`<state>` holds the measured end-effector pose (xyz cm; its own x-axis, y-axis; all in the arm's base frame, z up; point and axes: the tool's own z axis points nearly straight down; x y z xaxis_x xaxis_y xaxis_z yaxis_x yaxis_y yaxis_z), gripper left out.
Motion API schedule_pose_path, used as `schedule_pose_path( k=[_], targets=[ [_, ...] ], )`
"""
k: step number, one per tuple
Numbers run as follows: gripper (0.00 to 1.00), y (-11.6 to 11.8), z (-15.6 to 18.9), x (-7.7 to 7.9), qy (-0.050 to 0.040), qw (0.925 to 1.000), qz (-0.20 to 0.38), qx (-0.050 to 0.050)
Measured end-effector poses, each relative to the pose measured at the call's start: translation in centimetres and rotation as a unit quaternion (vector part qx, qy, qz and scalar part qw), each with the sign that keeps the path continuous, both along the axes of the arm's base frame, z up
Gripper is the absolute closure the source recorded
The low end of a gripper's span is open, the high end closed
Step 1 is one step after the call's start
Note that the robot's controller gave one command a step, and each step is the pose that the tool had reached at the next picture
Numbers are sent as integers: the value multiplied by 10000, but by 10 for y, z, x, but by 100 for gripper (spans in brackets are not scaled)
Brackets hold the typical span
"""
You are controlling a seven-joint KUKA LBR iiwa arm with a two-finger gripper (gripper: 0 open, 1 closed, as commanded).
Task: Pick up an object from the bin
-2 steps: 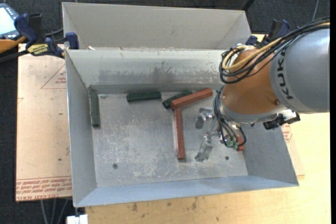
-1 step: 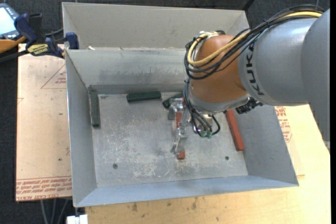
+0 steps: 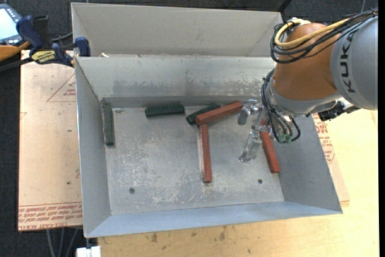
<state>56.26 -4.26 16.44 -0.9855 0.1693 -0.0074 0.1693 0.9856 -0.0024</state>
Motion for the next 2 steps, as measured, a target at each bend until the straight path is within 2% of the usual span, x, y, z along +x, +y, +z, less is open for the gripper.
schedule_pose_path(
  k=[1,2],
  targets=[
    [100,6,-1,-1,16,10000,39,21],
    [0,6,-1,-1,17,10000,40,22]
  ],
)
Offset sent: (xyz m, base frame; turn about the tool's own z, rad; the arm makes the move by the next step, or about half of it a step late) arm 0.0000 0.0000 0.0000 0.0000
